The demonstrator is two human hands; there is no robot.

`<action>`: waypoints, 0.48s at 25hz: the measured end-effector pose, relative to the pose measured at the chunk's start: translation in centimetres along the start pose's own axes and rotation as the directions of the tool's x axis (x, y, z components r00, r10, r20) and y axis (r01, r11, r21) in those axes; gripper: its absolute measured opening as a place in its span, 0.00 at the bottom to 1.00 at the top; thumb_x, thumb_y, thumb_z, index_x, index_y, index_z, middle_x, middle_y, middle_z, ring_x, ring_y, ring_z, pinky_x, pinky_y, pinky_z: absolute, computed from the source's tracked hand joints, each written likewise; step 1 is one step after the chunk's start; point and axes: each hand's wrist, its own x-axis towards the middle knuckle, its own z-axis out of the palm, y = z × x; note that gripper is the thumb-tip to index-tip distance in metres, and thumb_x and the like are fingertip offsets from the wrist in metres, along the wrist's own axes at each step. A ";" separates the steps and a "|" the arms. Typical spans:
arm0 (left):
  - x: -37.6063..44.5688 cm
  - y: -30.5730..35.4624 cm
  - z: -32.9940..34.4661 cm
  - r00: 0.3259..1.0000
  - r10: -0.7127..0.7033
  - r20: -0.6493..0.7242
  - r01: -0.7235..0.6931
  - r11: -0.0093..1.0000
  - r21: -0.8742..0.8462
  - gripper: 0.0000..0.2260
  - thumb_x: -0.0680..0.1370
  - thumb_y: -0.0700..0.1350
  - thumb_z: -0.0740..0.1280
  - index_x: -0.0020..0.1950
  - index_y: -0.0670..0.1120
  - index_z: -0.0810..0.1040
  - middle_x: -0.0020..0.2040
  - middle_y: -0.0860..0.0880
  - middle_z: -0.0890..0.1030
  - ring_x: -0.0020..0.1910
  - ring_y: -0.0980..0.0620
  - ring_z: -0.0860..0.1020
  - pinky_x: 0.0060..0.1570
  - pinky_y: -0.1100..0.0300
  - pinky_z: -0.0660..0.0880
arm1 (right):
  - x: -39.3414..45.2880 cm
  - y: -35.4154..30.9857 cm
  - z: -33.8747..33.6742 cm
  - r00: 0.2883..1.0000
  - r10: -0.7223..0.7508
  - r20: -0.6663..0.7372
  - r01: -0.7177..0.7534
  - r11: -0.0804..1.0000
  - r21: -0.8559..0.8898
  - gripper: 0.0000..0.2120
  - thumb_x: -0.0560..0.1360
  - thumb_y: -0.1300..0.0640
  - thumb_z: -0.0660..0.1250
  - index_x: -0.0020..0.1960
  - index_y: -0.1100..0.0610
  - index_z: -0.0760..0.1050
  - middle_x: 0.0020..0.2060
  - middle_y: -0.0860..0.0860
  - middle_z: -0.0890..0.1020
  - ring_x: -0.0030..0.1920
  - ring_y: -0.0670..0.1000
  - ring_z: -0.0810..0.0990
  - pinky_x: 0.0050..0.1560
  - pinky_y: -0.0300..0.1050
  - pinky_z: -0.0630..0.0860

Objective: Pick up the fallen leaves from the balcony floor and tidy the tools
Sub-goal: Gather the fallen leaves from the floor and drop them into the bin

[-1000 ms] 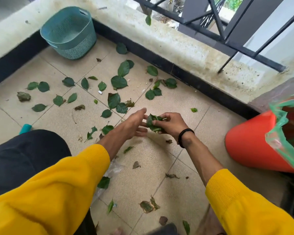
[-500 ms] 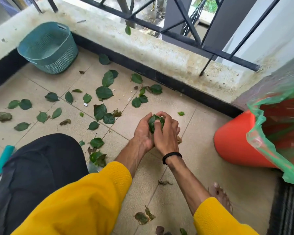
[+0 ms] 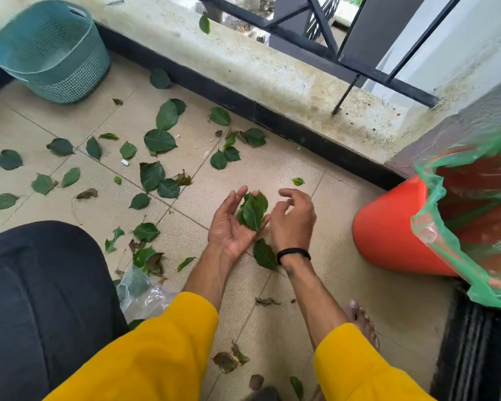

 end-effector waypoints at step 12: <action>0.5 2.0 -2.4 0.999 0.012 -0.043 -0.016 0.995 -0.096 0.12 0.81 0.47 0.67 0.61 0.43 0.80 0.60 0.40 0.83 0.55 0.42 0.83 0.49 0.51 0.83 | -2.1 7.1 0.2 0.814 0.075 0.576 0.254 0.845 -0.470 0.38 0.62 0.42 0.80 0.67 0.50 0.69 0.60 0.51 0.64 0.62 0.53 0.67 0.59 0.50 0.76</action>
